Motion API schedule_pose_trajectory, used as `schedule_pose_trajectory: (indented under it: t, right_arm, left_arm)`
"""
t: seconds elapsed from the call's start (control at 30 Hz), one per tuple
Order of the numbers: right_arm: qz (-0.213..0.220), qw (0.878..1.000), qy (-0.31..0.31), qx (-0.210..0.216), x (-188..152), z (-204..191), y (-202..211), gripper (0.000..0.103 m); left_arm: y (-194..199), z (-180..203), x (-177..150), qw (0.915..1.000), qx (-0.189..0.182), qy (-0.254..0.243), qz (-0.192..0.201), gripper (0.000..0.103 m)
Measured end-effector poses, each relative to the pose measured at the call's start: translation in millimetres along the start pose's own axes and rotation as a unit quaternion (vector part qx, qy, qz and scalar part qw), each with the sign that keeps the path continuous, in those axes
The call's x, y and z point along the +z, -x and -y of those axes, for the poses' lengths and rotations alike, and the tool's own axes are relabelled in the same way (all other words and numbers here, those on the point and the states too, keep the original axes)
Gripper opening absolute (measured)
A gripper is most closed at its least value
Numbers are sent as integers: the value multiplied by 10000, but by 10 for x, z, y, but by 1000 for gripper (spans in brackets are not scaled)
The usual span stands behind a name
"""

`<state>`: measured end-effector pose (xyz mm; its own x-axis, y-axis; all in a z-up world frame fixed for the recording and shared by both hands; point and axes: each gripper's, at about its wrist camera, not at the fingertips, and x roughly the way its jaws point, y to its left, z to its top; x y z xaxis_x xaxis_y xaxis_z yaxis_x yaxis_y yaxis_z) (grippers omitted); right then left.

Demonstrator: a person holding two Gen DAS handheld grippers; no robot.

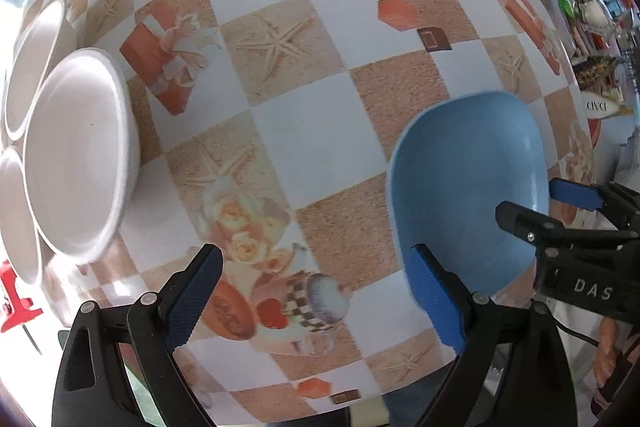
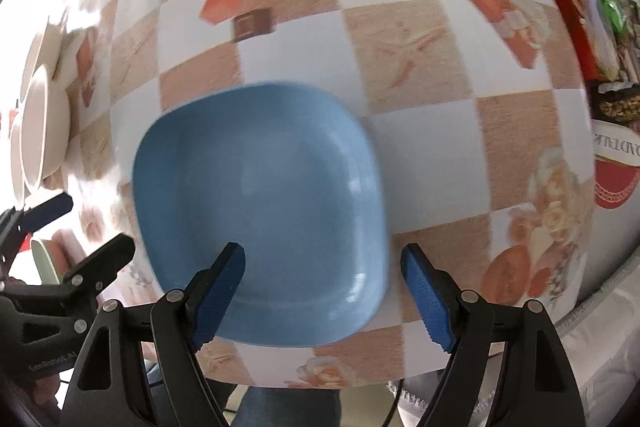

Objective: Organize plates and bowls
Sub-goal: 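Close the right gripper on the blue plate rim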

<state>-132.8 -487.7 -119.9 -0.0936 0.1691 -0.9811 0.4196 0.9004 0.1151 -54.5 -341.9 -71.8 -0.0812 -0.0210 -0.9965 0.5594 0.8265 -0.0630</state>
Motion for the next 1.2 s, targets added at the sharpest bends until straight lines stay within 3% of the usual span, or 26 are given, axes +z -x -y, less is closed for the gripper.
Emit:
schedule_pose_trajectory:
  t: [0.2,0.4,0.47,0.57,0.67,0.7,0.73,0.8,0.83,1.03,1.2]
  right_arm:
    - [20,9997,210,-132,135,233,15,81]
    - [-102,9996,241,-117,190,305,-88,81]
    - [-134,9994,275,-139,163,295,-134,80]
    - [-74,9989,404,-211,102,229,-132,66]
    - [-18,9985,526,-120,54,170,-84,45]
    - [-21,9984,564,-56,30,115,-77,33]
    - [-40,9983,575,8,-3,80,-79,27]
    - [-60,9984,559,21,-33,0,-92,26]
    - [-98,9984,550,105,-60,-51,-84,19]
    - [-271,9983,454,252,-313,-382,-59,19]
    - [-447,9962,642,385,-527,-720,-109,19]
  left_arm:
    - [-22,213,1,9997,140,175,76,95]
    - [-278,465,113,9992,332,199,-128,95]
    - [-385,515,162,9989,301,213,-288,89]
    - [-497,554,306,9985,175,289,-431,80]
    - [-444,503,336,9988,173,206,-420,74]
    - [-421,482,331,9990,173,126,-402,72]
    - [-411,495,339,9991,180,62,-378,64]
    - [-343,526,343,9993,150,-164,-300,42]
    - [-337,557,343,9991,170,-277,-278,37]
    - [-410,342,276,9987,76,-219,-452,33]
    - [-383,129,152,9985,299,-231,-404,33]
